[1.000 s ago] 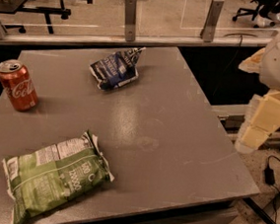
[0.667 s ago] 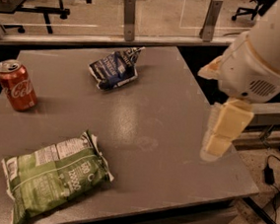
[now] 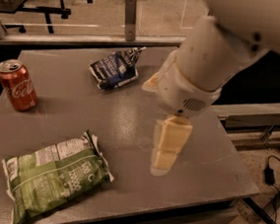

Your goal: Move green jalapeno chip bag near blue chip bag

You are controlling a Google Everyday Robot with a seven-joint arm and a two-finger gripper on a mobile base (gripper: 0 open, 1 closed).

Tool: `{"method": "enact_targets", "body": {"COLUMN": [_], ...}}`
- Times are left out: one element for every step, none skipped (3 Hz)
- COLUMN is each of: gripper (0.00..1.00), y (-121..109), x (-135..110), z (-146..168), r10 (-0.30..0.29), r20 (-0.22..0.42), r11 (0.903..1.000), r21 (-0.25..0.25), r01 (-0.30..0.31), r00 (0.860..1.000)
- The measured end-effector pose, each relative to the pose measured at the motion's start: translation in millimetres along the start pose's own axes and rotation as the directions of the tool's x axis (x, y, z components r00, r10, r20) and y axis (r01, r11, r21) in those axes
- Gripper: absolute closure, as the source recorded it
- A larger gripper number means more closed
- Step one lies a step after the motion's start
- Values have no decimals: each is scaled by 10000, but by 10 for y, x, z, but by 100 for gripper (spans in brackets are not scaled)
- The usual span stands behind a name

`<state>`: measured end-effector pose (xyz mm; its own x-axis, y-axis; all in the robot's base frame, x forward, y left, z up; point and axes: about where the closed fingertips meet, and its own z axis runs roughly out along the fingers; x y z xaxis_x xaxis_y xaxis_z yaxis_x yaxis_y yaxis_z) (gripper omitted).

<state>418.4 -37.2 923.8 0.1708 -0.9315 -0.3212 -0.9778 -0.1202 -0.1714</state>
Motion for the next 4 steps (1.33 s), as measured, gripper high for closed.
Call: {"method": "enact_targets", "body": {"gripper": [0, 0, 0, 0], "y": [-22, -29, 158, 326], "x": [-505, -734, -941, -1041], "z": [488, 732, 969, 1101], "r10": [-1189, -1746, -2280, -2643], "r20": [131, 130, 109, 33], "r11": [9922, 9827, 9662, 9527], "r21": [-365, -610, -1212, -1546], "r01": [1193, 1751, 2276, 2616], "r00": [9928, 9846, 9736, 9644]}}
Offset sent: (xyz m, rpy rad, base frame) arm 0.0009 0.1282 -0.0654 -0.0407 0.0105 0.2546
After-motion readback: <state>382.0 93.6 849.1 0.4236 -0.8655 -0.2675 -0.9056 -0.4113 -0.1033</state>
